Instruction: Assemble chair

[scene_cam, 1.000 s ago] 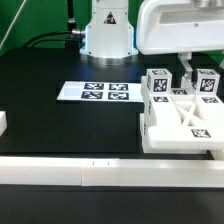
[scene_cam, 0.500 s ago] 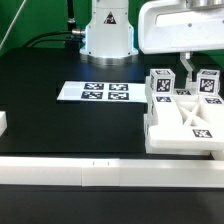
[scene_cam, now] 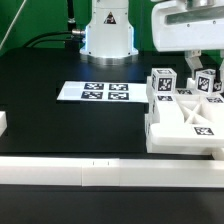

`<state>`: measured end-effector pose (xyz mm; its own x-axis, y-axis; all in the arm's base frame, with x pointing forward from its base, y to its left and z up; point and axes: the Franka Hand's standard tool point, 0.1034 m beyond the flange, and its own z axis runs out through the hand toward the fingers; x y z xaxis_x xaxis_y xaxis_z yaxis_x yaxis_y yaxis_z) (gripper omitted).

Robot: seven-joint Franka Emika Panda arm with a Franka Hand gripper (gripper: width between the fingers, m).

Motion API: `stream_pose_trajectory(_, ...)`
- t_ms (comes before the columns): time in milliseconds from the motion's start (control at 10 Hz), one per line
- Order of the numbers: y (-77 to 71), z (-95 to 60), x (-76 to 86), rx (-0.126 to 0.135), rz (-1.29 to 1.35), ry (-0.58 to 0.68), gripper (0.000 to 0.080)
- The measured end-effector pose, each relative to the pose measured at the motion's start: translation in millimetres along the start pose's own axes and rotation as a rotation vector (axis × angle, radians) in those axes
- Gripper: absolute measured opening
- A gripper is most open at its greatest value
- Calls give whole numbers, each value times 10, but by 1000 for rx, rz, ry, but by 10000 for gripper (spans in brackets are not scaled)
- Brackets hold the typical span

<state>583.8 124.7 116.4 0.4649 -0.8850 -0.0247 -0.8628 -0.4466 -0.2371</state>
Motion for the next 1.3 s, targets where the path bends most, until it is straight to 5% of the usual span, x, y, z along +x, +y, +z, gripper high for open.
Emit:
stream_pose_trajectory(200,-12,4,2,-10,216,-6,285)
stream_pose_trajectory(400,-7,8,8,-10,167,-6,285)
stream_pose_trajectory(700,13,18,8,-28,5,-18,629)
stream_pose_trajectory(1100,12,20,18,-24,-300,-17,649)
stream_pose_trajectory(1300,6,-5,0,-75,-552,-51,649)
